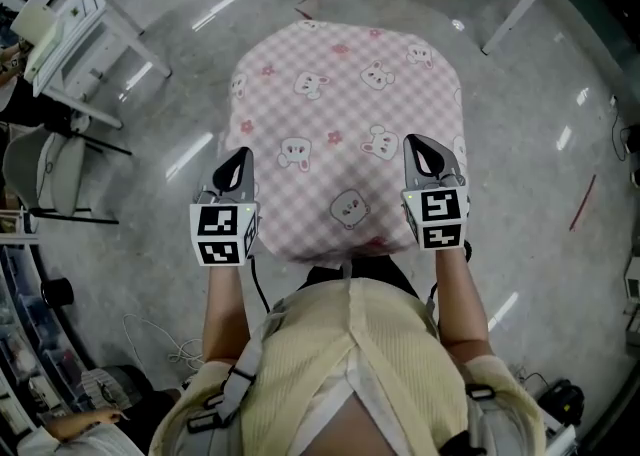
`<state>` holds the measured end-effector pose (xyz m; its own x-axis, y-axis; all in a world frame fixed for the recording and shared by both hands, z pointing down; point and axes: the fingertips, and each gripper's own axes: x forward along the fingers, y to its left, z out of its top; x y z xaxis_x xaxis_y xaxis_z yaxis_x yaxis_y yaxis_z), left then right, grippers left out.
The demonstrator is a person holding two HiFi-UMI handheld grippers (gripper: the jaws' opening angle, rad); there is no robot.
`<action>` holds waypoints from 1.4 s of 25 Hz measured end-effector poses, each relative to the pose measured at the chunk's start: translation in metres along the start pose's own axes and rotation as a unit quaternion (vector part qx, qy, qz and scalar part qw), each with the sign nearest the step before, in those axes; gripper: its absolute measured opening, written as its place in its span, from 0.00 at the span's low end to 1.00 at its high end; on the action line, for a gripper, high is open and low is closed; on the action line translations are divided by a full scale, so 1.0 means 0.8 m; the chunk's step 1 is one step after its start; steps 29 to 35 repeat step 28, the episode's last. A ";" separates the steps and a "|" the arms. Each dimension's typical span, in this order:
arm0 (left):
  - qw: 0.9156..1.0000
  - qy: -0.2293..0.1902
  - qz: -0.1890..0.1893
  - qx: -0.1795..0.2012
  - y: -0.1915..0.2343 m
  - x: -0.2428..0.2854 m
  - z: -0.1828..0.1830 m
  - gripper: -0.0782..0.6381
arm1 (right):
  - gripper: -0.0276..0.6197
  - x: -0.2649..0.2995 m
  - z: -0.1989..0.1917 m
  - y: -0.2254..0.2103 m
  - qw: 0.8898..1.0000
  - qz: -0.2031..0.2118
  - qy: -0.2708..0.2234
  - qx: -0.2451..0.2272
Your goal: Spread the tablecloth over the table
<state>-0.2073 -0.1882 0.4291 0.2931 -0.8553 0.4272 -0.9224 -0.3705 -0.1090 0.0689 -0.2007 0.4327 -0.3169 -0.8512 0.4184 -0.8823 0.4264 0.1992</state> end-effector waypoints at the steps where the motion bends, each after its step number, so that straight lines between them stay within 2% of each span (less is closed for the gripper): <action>1: 1.000 0.004 0.001 0.000 0.001 -0.004 -0.005 0.12 | 0.05 -0.001 -0.003 0.003 1.000 0.004 0.003 0.004; 6: 1.000 0.006 -0.005 -0.009 -0.012 -0.008 -0.018 0.12 | 0.05 -0.008 -0.010 0.006 1.000 0.015 0.005 0.026; 13: 1.000 0.005 -0.017 -0.011 -0.025 0.010 -0.017 0.11 | 0.05 -0.003 -0.018 0.006 1.000 0.011 0.008 0.027; 20: 0.999 0.009 -0.031 -0.029 -0.027 0.013 -0.010 0.12 | 0.05 -0.005 -0.027 0.000 0.999 0.000 0.021 0.033; 35: 0.998 0.019 -0.041 -0.033 -0.038 0.027 0.002 0.12 | 0.05 -0.001 -0.020 -0.010 0.999 0.008 0.027 0.029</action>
